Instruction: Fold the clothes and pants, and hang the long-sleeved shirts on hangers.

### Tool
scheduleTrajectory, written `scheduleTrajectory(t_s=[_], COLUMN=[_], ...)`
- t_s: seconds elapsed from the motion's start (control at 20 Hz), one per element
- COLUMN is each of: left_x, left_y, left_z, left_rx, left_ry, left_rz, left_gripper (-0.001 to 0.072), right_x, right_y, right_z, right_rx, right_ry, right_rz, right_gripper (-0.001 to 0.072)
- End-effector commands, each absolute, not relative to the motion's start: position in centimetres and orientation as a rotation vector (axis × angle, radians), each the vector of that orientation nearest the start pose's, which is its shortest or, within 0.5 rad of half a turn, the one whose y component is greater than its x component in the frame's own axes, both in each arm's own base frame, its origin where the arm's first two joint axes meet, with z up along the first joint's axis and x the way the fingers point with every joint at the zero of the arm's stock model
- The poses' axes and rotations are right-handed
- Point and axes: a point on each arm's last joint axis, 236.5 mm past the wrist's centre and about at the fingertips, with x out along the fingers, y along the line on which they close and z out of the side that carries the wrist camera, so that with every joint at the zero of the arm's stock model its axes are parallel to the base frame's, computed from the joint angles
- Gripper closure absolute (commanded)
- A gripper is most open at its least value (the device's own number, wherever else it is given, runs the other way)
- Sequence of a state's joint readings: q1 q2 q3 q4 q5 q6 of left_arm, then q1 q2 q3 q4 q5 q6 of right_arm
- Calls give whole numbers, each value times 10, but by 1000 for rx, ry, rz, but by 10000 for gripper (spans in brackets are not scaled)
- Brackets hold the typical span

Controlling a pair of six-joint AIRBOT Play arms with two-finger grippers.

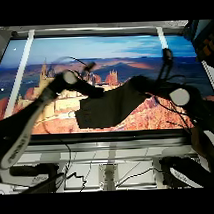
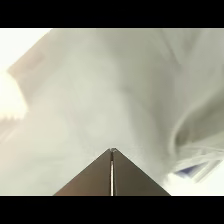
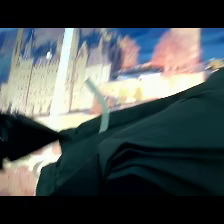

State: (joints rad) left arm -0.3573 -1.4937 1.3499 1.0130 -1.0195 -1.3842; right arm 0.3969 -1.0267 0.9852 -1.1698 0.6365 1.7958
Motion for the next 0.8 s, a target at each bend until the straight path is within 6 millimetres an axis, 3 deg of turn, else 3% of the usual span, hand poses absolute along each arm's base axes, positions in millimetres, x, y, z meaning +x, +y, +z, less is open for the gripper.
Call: scheduleTrajectory(t_s=[0.0,0.1,0.2,0.3,0.35,0.4,0.45,0.6,0.75], left_x=[427,428,425,422,421,420,419,419,419], left_y=[-168,-134,-114,-105,-104,-104,-104,-105,-105], left_z=[94,130,156,171,173,174,173,172,172], left_rx=[-144,-170,-181,-183,-183,-183,-182,-181,-180], left_ry=[998,914,851,814,807,806,812,816,816], left_rz=[-497,-438,-400,-383,-382,-383,-385,-388,-388], left_gripper=[698,698,697,697,697,697,697,697,697], right_x=[356,339,314,294,289,287,286,304,350], right_y=[294,349,397,427,433,433,431,400,329], right_z=[91,70,52,37,33,30,30,34,42], right_rx=[379,316,259,195,171,162,145,29,-85], right_ry=[922,987,1038,1063,1066,1071,1076,1078,1073], right_rz=[550,641,723,777,789,791,790,756,605], right_gripper=[704,704,703,699,579,231,-8,19,19])
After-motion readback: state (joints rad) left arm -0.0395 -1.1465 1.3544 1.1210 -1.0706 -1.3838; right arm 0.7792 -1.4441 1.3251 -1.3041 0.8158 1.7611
